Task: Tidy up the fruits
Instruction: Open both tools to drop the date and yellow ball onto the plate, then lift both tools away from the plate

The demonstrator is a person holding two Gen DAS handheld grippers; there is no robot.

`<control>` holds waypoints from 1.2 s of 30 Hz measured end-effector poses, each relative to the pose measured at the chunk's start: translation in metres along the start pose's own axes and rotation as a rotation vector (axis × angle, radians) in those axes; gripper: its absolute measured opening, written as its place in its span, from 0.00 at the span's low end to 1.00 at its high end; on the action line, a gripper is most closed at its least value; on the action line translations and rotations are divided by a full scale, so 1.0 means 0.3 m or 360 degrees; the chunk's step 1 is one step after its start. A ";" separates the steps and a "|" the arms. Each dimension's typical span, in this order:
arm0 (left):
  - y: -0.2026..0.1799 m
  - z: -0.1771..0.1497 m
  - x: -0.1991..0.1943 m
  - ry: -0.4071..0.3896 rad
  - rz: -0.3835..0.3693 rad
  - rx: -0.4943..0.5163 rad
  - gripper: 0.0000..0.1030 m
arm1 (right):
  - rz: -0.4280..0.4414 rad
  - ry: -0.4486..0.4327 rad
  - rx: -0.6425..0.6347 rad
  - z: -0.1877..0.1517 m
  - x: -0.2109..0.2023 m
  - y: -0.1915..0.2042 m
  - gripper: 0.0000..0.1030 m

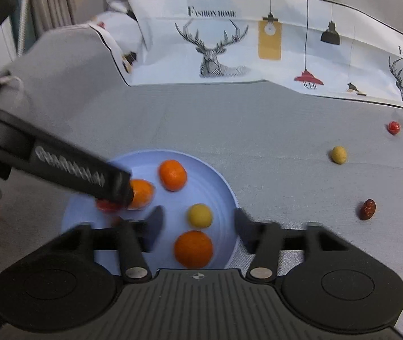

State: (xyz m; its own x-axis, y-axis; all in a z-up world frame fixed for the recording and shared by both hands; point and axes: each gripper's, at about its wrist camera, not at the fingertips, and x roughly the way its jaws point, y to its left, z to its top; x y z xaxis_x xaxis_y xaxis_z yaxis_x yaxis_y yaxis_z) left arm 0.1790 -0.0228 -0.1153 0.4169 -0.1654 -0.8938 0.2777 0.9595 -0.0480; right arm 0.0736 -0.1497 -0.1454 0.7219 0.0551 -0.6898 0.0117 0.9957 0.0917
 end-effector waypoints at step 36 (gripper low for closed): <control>-0.039 -0.457 -0.691 -0.0292 0.0013 -0.0086 1.00 | -0.0026 -0.0444 -0.0009 -0.254 -0.782 0.117 0.99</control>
State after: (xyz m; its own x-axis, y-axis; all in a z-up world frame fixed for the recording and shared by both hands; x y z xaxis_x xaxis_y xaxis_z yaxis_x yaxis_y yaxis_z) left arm -0.0292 0.0314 0.0093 0.5713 -0.1918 -0.7980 0.2290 0.9709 -0.0694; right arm -0.1481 -0.1221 -0.0350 0.8842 0.0173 -0.4668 0.0215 0.9967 0.0777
